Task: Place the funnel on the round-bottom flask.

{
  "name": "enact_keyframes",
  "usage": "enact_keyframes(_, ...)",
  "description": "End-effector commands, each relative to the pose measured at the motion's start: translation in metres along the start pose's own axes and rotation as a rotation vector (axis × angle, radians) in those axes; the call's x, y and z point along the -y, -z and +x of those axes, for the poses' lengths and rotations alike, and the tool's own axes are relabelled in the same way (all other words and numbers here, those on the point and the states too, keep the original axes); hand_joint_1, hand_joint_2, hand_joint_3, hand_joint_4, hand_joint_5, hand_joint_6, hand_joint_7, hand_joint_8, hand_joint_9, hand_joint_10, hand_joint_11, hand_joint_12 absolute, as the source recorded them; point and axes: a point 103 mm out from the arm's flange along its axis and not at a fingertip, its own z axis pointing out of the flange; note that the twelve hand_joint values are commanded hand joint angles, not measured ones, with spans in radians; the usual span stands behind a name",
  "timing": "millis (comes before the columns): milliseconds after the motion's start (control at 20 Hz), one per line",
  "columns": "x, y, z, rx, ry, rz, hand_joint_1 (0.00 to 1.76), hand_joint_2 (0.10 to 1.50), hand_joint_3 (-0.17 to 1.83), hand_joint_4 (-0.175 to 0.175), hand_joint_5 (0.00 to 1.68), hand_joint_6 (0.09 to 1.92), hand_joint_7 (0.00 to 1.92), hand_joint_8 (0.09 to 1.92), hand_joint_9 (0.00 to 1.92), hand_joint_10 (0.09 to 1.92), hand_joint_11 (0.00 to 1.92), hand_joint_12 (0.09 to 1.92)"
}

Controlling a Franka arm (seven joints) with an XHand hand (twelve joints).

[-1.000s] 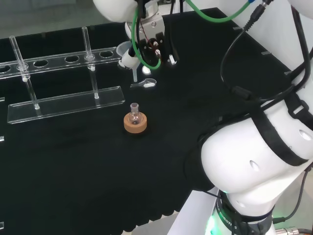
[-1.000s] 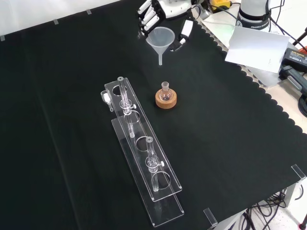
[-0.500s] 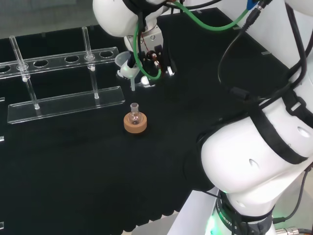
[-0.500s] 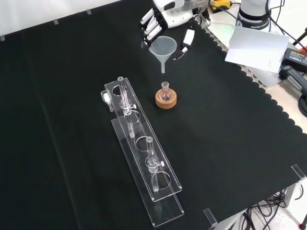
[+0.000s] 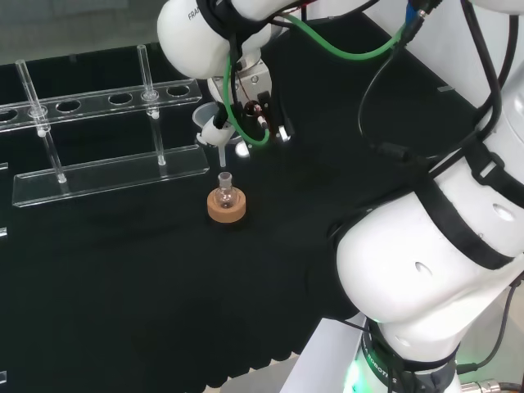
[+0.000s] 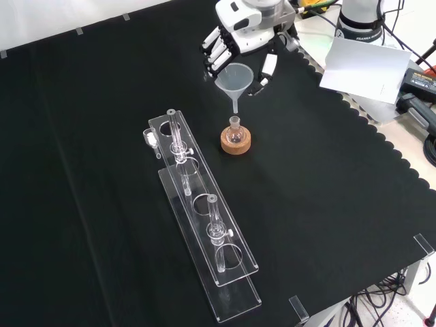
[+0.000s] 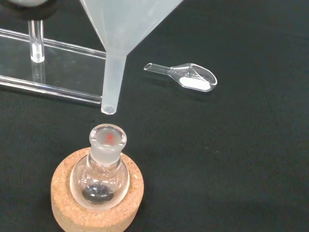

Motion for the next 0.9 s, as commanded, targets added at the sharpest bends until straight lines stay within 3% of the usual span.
enact_keyframes(50,0.000,-0.009,0.003,-0.001,-0.003,-0.004,0.88,0.73,0.58,-0.026,0.98,0.70,0.80,0.66,0.98,0.39,0.60,1.18)
enact_keyframes(200,0.002,-0.007,0.013,0.010,-0.004,0.001,0.88,0.73,0.58,-0.027,0.98,0.70,0.79,0.67,0.98,0.39,0.60,1.18)
enact_keyframes(550,-0.002,-0.022,0.002,-0.009,-0.010,0.016,0.88,0.73,0.58,-0.029,0.98,0.70,0.79,0.67,0.98,0.39,0.60,1.18)
enact_keyframes(900,-0.001,-0.022,0.013,-0.009,-0.016,0.017,0.88,0.73,0.58,-0.032,0.98,0.71,0.78,0.68,0.97,0.39,0.61,1.18)
